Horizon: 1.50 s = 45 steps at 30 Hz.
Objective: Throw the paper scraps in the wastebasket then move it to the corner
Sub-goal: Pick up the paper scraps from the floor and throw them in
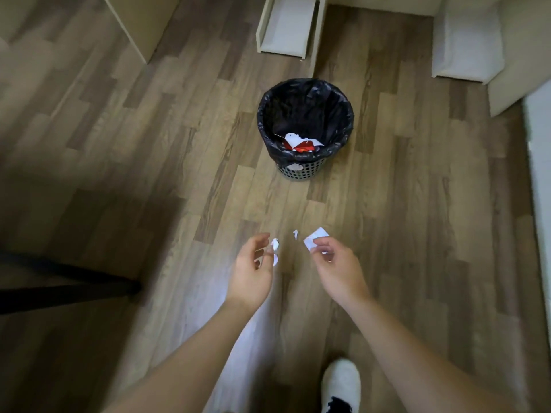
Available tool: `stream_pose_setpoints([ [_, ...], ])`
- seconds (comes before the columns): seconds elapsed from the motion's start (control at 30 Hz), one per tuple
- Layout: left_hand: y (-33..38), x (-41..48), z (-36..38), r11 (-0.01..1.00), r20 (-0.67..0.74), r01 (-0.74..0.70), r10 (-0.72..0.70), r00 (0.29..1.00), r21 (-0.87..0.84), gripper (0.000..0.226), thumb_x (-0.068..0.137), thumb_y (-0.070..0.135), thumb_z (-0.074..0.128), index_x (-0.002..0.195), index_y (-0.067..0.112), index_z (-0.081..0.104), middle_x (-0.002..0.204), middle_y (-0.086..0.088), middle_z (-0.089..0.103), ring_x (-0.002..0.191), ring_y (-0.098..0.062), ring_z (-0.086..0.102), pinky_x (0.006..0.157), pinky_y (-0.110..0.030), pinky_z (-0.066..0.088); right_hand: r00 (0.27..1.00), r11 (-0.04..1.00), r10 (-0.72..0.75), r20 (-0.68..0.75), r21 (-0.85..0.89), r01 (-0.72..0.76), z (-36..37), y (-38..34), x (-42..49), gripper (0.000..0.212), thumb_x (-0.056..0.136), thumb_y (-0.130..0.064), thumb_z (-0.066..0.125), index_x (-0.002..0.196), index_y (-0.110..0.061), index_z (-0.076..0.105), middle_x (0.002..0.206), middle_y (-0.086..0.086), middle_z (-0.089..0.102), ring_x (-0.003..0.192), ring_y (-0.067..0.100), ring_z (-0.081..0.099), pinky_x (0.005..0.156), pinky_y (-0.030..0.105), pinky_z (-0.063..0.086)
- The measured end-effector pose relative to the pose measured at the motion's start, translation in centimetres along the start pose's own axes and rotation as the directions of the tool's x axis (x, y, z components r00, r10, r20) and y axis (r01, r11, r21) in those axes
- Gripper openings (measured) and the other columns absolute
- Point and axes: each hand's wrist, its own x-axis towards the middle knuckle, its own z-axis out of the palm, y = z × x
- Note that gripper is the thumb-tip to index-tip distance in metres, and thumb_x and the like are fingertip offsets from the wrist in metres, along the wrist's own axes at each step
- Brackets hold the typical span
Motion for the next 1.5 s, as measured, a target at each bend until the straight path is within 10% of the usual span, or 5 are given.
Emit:
stream_pose_setpoints([
  [0.2, -5.9, 3.5, 3.9, 0.998, 0.022, -0.030, 0.031, 0.999, -0.049, 0.021, 0.108, 0.021, 0.054, 0.124, 0.033, 0.061, 0.113, 0.026, 0.065, 0.088, 0.027, 0.061, 0.080, -0.001, 0.044, 0.998, 0.999, 0.053, -0.042, -0.010, -0.054, 2.8, 7.1, 4.7, 0.028, 0.100, -0.029, 0.066, 0.127, -0.022, 0.070, 0.123, -0.001, 0.070, 0.100, 0.013, 0.066, 0.108, 0.047, 0.053],
  [0.33, -8.5, 5.0, 5.5, 0.994, -0.016, -0.090, 0.089, 0.996, -0.069, 0.029, 0.105, 0.022, 0.060, 0.113, 0.050, 0.061, 0.123, 0.011, 0.072, 0.117, -0.005, 0.068, 0.096, -0.021, 0.050, 0.999, 0.999, 0.019, -0.037, -0.045, -0.020, 4.3, 10.2, 7.2, 0.030, 0.099, -0.020, 0.067, 0.128, -0.016, 0.071, 0.122, 0.005, 0.072, 0.102, 0.020, 0.066, 0.106, 0.043, 0.053],
  [0.67, -15.5, 11.3, 9.3, 0.996, -0.047, -0.054, 0.051, 0.998, -0.065, 0.027, 0.104, 0.023, 0.060, 0.131, 0.026, 0.066, 0.124, 0.007, 0.074, 0.116, -0.012, 0.070, 0.104, -0.035, 0.056, 0.996, 0.985, -0.072, 0.056, -0.152, 0.079, 8.7, 15.0, 15.8, 0.038, 0.099, -0.028, 0.066, 0.136, -0.020, 0.065, 0.134, 0.004, 0.060, 0.114, 0.020, 0.067, 0.101, 0.037, 0.053],
  [1.23, -23.1, 19.9, 12.3, 0.772, 0.156, -0.206, 0.139, 0.978, 0.602, 0.068, 0.100, 0.027, 0.062, 0.160, 0.032, 0.033, 0.146, -0.001, 0.036, 0.126, -0.023, 0.053, 0.107, -0.038, 0.052, 0.942, 0.808, -0.307, 0.133, -0.487, 0.332, 15.2, 18.0, 25.2, 0.043, 0.099, -0.003, 0.059, 0.141, -0.010, 0.057, 0.138, 0.010, 0.047, 0.101, 0.025, 0.068, 0.087, 0.021, 0.050],
  [1.5, -24.0, 22.5, 12.0, 0.896, 0.118, -0.121, 0.078, 0.990, 0.426, 0.027, 0.082, -0.003, 0.053, 0.071, 0.021, 0.063, 0.091, -0.004, 0.063, 0.070, -0.029, 0.069, 0.064, -0.045, 0.061, 0.925, 0.724, -0.332, 0.186, -0.578, 0.376, 15.3, 17.9, 26.6, 0.012, 0.099, 0.001, 0.052, 0.105, -0.003, 0.062, 0.112, 0.016, 0.056, 0.095, 0.033, 0.060, 0.080, 0.035, 0.048],
])
